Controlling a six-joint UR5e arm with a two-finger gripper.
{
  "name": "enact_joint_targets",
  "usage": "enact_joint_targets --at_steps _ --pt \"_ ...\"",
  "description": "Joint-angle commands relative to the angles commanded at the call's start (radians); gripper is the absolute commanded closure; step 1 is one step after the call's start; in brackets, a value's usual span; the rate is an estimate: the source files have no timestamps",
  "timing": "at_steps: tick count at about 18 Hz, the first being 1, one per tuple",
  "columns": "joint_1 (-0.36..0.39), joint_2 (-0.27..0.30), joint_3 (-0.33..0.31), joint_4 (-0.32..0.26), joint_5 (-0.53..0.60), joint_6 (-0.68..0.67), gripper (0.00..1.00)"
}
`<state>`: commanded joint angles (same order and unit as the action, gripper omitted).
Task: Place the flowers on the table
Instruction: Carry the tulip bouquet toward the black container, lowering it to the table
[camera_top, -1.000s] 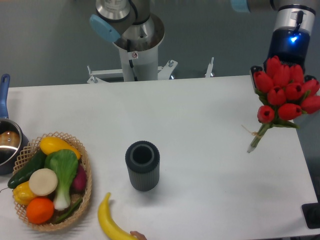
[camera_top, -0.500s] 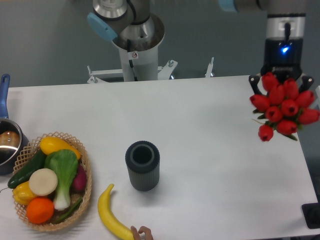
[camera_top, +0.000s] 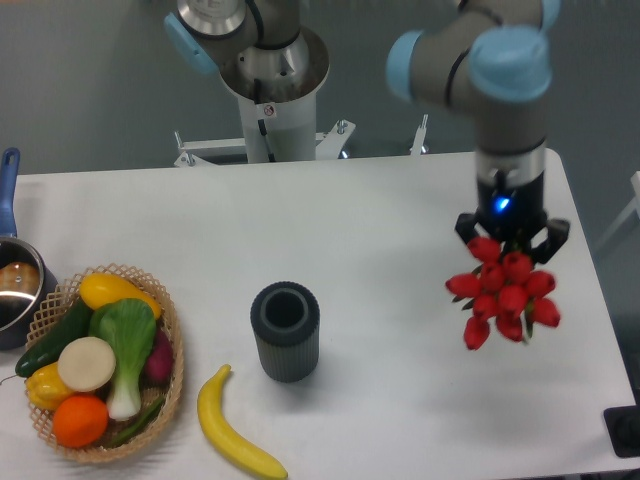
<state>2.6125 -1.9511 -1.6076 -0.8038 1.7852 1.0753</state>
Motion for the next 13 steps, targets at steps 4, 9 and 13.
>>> enact_joint_targets --at_steps 4,9,13 --pt "-0.045 -0.049 -0.003 -0.002 0.056 -0.008 0.67" --pt "-0.069 -0.113 -0.003 0.000 0.063 -0.038 0.67" --pt "-0.078 -0.157 0.008 0.002 0.063 -0.037 0.67"
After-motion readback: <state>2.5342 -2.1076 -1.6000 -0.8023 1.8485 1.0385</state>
